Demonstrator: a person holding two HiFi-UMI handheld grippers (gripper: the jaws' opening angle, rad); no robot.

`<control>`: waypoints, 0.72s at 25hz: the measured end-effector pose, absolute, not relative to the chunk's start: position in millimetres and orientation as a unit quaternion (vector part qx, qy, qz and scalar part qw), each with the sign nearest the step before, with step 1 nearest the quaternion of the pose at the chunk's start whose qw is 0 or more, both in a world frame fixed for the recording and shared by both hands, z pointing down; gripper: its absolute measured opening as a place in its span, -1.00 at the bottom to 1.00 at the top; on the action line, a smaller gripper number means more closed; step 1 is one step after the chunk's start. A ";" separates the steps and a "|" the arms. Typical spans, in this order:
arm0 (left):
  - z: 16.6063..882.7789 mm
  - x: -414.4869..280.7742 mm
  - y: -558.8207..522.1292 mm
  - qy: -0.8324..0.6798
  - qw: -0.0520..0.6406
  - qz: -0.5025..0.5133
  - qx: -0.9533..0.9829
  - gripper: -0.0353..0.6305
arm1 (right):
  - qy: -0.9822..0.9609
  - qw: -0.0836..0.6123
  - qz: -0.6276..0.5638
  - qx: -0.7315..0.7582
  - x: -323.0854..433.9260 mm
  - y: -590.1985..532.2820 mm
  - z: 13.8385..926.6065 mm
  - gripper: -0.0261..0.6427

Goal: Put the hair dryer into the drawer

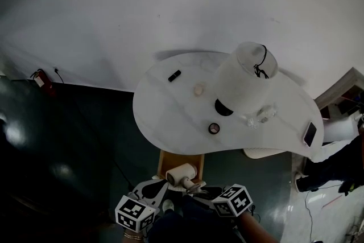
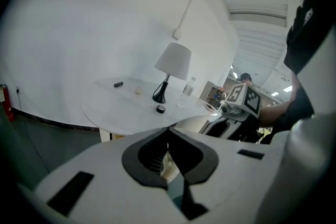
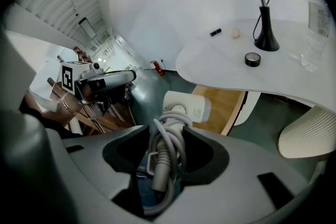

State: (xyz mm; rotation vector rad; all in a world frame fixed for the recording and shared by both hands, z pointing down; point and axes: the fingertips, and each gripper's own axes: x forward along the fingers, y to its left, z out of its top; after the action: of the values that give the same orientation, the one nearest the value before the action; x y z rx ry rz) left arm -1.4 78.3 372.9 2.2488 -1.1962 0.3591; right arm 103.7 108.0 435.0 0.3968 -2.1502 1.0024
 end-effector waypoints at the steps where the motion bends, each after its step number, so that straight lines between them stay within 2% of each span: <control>1: 373.7 -0.8 77.0 -0.448 0.282 0.135 0.838 -0.83 | -0.831 0.363 0.393 0.151 104.6 106.9 435.8 -0.28; 18: 390.7 -4.1 54.6 -0.492 0.298 0.141 0.805 -0.84 | -0.831 0.382 0.384 0.127 112.8 70.4 451.5 -0.28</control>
State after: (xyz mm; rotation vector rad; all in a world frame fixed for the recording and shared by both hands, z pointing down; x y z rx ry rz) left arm -4.1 54.6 390.7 2.1397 -1.3076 0.3753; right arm 112.8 70.4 451.5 0.3239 -2.1198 0.9798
